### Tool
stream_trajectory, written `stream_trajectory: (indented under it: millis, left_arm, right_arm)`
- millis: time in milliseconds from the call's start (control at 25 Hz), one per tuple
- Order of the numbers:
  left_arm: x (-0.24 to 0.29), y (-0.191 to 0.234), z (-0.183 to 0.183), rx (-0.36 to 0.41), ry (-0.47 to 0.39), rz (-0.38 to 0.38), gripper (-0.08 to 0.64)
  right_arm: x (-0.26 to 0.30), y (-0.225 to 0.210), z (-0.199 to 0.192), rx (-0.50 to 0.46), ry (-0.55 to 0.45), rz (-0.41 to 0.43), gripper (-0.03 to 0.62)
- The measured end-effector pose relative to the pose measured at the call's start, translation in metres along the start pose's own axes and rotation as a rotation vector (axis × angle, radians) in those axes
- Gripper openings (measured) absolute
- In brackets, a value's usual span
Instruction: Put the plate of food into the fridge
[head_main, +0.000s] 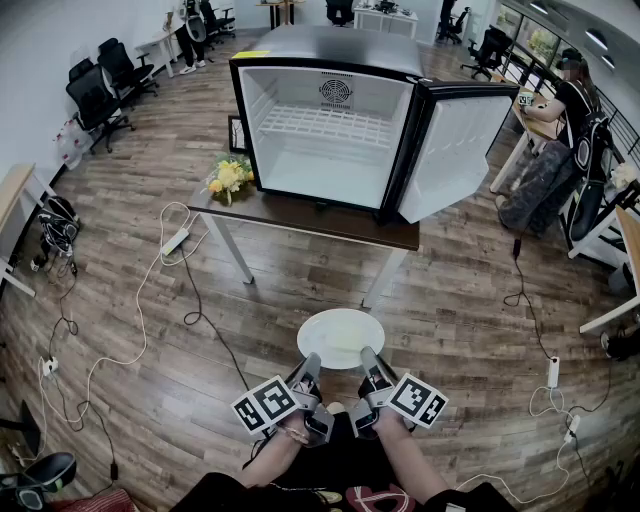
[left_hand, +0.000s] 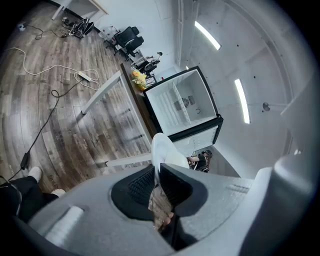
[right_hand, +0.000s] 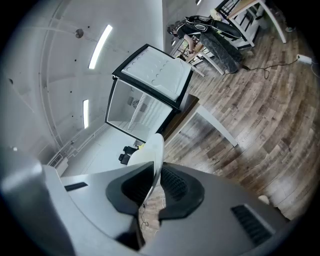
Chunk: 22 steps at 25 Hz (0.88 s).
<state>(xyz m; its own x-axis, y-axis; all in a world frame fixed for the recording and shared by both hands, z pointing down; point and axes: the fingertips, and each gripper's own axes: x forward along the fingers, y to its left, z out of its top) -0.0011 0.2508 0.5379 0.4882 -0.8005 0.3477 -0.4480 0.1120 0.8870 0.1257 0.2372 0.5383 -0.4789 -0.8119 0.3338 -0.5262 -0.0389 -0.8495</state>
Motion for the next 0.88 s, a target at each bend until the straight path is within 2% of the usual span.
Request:
stream_trajectory:
  millis: [440, 880]
  left_arm:
    - [-0.0048, 0.0041, -0.0048, 0.0, -0.047, -0.002, 0.038]
    - [-0.0032, 0.0042, -0.0003, -0.001, -0.088, 0.003, 0.043]
  right_arm:
    - [0.0022, -0.0027, -0.0022, 0.018, 0.013, 0.04, 0.051]
    - [0.0094, 0.0043, 0.0017, -0.03, 0.043, 0.074, 0.049]
